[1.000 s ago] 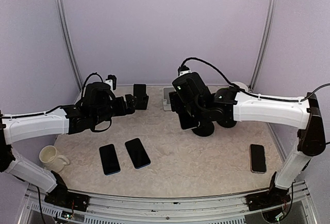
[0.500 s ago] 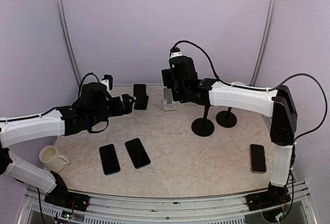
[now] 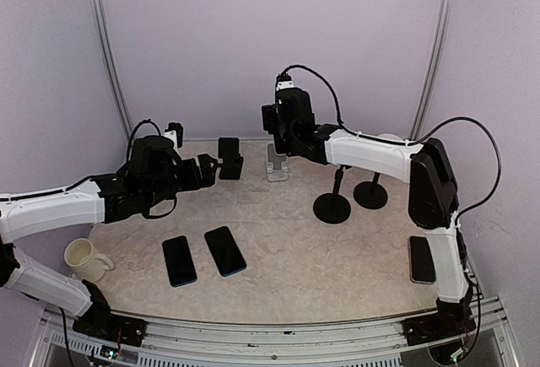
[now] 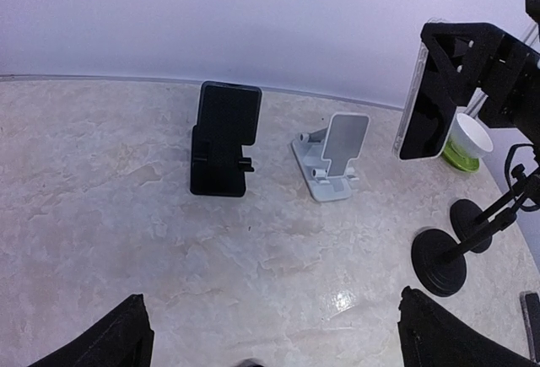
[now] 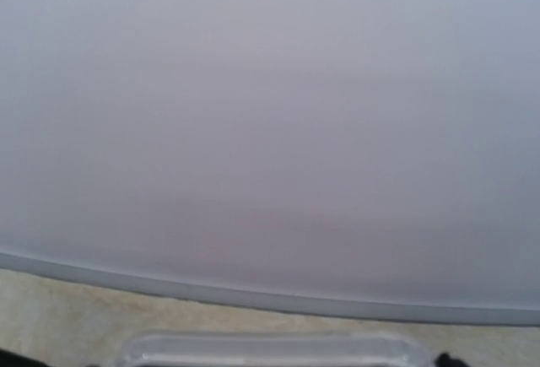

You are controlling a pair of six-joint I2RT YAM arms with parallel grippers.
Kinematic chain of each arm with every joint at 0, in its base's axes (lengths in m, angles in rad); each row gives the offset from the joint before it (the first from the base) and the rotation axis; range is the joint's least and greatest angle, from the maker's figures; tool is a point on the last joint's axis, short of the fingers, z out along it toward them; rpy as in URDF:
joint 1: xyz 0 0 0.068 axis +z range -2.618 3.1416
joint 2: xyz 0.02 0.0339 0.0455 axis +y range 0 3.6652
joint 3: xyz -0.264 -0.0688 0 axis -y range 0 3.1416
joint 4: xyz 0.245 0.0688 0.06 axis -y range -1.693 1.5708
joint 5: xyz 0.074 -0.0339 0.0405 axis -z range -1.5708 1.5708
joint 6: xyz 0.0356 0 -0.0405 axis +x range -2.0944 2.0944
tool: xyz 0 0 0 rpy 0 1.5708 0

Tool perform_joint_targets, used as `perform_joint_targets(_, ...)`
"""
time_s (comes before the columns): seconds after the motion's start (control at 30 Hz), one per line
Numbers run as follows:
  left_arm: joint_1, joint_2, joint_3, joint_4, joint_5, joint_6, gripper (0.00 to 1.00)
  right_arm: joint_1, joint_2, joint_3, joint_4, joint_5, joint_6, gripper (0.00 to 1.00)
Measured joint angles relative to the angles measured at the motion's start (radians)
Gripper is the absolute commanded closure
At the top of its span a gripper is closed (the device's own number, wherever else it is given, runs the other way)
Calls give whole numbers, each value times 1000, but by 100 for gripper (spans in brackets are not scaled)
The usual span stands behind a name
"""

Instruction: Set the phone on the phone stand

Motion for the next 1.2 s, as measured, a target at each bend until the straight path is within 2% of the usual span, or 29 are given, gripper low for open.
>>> perform_joint_targets(0.4,-8,-19,-10,-8,-6,-17,1,-33,180,151,24,-53,8,57)
perform_joint_targets(1.2,-16,-43,-16,-49,-32,-22,1,-59,329,260,98,-82,35,55)
